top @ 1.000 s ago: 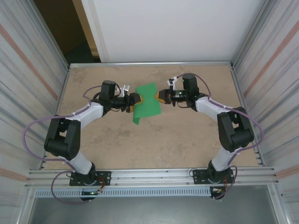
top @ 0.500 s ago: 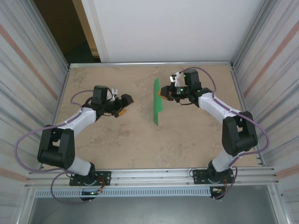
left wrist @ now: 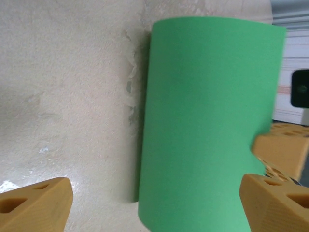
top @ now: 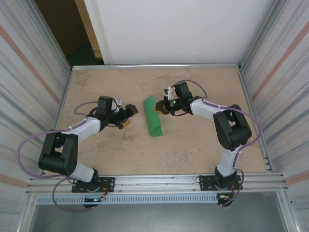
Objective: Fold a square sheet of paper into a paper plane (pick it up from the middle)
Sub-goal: First fold in half a square sheet of paper at the center of the table.
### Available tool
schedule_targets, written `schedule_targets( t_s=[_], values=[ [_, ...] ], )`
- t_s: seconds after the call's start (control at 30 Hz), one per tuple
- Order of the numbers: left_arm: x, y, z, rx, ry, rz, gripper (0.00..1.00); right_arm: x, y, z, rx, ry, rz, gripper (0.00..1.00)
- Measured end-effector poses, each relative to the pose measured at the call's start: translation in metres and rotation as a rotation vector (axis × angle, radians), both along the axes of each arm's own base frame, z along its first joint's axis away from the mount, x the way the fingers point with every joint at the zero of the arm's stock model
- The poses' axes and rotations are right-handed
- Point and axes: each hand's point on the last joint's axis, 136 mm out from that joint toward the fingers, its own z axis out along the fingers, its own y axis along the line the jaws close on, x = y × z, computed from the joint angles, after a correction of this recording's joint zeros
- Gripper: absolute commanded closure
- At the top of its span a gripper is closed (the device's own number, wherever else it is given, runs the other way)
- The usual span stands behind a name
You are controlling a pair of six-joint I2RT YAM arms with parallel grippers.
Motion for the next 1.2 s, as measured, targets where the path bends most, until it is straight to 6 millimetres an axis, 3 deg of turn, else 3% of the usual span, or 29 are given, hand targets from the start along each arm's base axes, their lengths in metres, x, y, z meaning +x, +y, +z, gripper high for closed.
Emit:
schedule_targets(
  t_s=[0.23,0.5,0.6,0.87,1.2],
  values=[
    [-0.009,-0.029,-0.019,0.058,0.049,-0.07,0.17,0.01,-0.012,-0.032,-0.041,0.056,-0.039,0.99],
    [-0.003,-0.057,-0.024,0.152,0.04,-0.138,0.25,0.011,-0.013,-0.045,-0.075,0.063,-0.053,0.98],
    [0.0,-0.062,-0.03,0.184,0.05,-0.155,0.33,0.01,-0.014,-0.049,-0.089,0.063,-0.061,0.98],
    [0.01,-0.068,-0.048,0.245,0.082,-0.184,0.4,0.004,-0.017,-0.058,-0.107,0.086,-0.064,0.94],
    [0.023,-0.071,-0.054,0.289,0.081,-0.194,0.5,-0.003,-0.02,-0.068,-0.119,0.108,-0.063,0.92]
  ],
)
